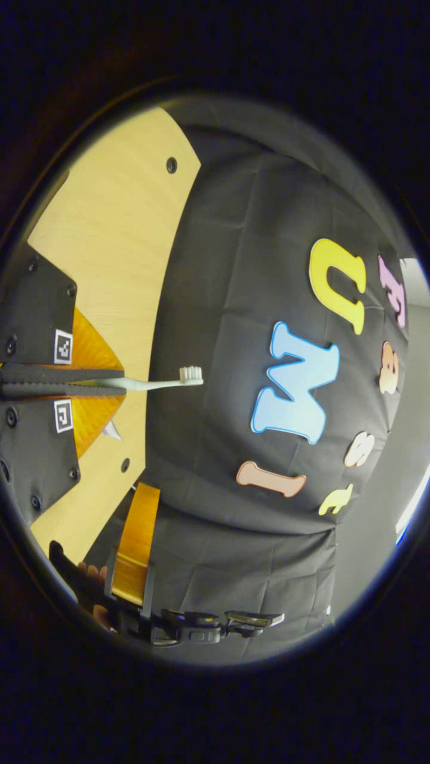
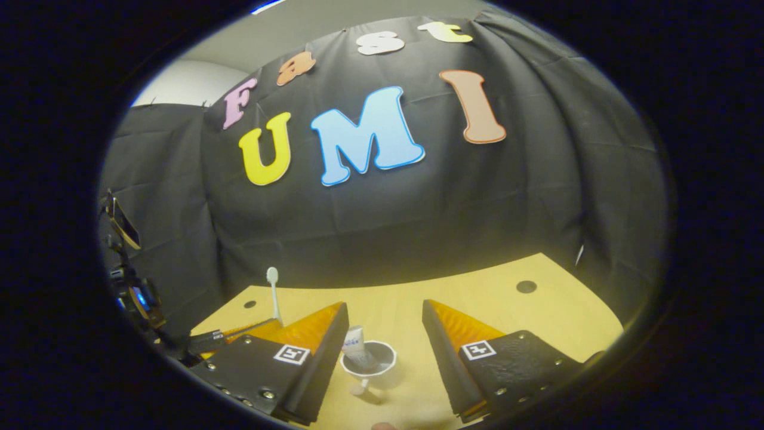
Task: Put the toothbrush and toothpaste on the desktop into the cup, then pick up the cup and place it on the coaster on the desktop.
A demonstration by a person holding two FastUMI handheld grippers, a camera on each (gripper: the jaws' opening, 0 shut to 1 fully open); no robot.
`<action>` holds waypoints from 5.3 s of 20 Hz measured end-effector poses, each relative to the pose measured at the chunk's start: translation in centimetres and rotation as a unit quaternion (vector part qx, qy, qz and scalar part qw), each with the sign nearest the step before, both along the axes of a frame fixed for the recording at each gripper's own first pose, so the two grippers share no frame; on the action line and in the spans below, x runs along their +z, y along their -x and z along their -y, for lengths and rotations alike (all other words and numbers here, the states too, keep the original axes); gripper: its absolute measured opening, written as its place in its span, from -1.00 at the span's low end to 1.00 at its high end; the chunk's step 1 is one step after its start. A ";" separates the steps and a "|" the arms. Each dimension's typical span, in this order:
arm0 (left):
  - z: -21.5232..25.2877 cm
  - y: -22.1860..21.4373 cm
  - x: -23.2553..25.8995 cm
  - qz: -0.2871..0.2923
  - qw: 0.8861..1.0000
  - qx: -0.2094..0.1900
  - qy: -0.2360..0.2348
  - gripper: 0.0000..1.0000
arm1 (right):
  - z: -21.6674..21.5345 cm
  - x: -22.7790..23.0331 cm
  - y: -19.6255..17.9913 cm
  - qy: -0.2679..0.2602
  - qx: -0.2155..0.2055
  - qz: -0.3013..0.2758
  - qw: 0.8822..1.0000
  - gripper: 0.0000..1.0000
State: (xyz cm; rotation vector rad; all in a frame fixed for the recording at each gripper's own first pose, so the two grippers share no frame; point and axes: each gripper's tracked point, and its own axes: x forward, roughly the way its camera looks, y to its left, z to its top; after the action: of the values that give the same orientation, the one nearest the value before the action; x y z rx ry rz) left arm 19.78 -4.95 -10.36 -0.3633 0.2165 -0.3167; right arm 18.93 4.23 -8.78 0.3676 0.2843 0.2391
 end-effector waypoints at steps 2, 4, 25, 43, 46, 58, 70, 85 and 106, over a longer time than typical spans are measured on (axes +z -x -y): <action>0.8 -0.7 0.3 0.011 1.000 -0.006 0.020 -0.86 | 1.4 -0.3 1.1 0.003 -0.011 -0.011 1.000 0.54; 1.4 -1.0 0.4 0.017 0.999 -0.007 0.043 -0.86 | 2.3 -0.7 2.0 -0.003 -0.017 -0.027 0.999 0.54; 4.1 -3.6 -2.2 0.064 0.993 0.050 0.085 -0.82 | 2.1 -3.9 5.7 -0.030 0.025 -0.096 0.995 0.55; 1.5 -0.1 -1.5 0.040 0.997 0.042 0.043 0.36 | -2.0 -4.4 5.7 -0.014 0.060 -0.122 0.991 0.55; -0.3 1.6 -0.6 0.043 0.997 0.051 0.025 0.76 | -3.5 -5.5 5.6 -0.007 0.072 -0.156 0.985 0.54; -7.3 5.7 2.2 0.047 0.993 0.091 -0.064 0.86 | -7.5 -9.9 5.6 0.049 0.067 -0.273 0.958 0.55; -9.6 7.9 2.5 0.035 0.991 0.100 -0.077 0.86 | -9.0 -14.6 4.8 0.103 0.058 -0.376 0.919 0.55; -11.3 9.0 1.0 -0.001 0.992 0.116 -0.056 0.92 | -9.1 -17.5 3.8 0.135 0.073 -0.436 0.887 -0.20; -14.0 12.2 0.9 -0.012 0.989 0.133 -0.064 0.93 | -10.7 -14.1 3.1 0.148 0.128 -0.379 0.904 -0.55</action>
State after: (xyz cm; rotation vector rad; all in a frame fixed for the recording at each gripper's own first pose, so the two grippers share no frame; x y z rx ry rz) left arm 7.54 9.02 -9.43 -0.2646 0.2089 -0.0349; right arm 15.87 14.96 -22.87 0.1030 1.1321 0.2998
